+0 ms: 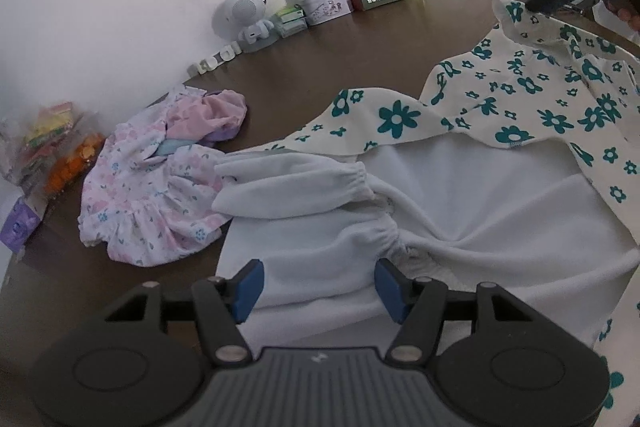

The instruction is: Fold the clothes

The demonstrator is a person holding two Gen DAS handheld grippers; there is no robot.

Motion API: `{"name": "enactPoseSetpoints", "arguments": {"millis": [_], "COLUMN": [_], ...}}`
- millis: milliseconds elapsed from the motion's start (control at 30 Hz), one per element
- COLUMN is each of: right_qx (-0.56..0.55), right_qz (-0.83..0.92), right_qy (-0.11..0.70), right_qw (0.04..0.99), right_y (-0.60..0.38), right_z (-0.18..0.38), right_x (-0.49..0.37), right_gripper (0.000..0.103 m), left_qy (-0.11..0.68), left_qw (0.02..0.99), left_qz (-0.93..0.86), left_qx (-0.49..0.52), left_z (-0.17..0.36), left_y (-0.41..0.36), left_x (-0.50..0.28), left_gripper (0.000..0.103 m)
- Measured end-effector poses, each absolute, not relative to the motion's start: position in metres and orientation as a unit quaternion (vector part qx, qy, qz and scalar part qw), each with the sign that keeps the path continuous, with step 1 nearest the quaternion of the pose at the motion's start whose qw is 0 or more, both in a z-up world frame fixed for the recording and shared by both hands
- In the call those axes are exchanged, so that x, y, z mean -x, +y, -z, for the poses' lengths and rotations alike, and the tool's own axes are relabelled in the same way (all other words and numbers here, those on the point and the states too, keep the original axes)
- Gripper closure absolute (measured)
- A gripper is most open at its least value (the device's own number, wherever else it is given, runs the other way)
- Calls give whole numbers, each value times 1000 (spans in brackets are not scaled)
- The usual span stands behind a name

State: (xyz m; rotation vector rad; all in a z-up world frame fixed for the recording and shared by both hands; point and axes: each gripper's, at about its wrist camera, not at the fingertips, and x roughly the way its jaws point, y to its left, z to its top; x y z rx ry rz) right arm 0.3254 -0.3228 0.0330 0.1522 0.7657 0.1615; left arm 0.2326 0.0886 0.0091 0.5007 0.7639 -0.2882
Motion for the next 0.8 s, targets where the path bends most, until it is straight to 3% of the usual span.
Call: {"name": "enactPoseSetpoints", "arguments": {"millis": [100,200,300,333,367,400,500,667,733,767,800], "right_qx": [-82,-38,-10,-10,-19,-36,-64,-118,-116,-115,-119], "right_qz": [-58,-36,-27,-31,-38,-44,-45,-23,-18,-16,-12], "right_qy": [360,399,438,442,441,437,419,408,412,414,400], "right_qw": [927,916,899,896,897,898,905,905,904,903,909], "right_y": [-343,-350,-354,-354,-354,-355,-356,-373,-373,-373,-375], "right_z": [-46,-35,-18,-12,-9,-8,-11,-12,-11,-10,-15], "right_x": [-316,-314,-313,-314,-314,-314,-316,-324,-322,-321,-315], "right_gripper": [43,60,62,67,78,95,99,98,86,68,58], "left_qy": [364,361,367,365,365,366,368,368,368,369,370], "left_qw": [891,894,890,891,892,892,892,893,894,894,894], "left_qz": [141,143,147,147,146,145,145,143,142,142,142], "left_qx": [-230,-224,-226,-226,-225,-223,-219,-215,-213,-212,-210], "left_z": [-12,-14,-9,-7,-7,-7,-7,-6,-6,-6,-6], "left_y": [93,96,94,94,93,93,94,95,95,95,96], "left_x": [-230,-228,-229,-228,-228,-229,-230,-227,-226,-226,-226], "left_gripper": [43,43,43,43,43,43,43,43,43,43,43]}}
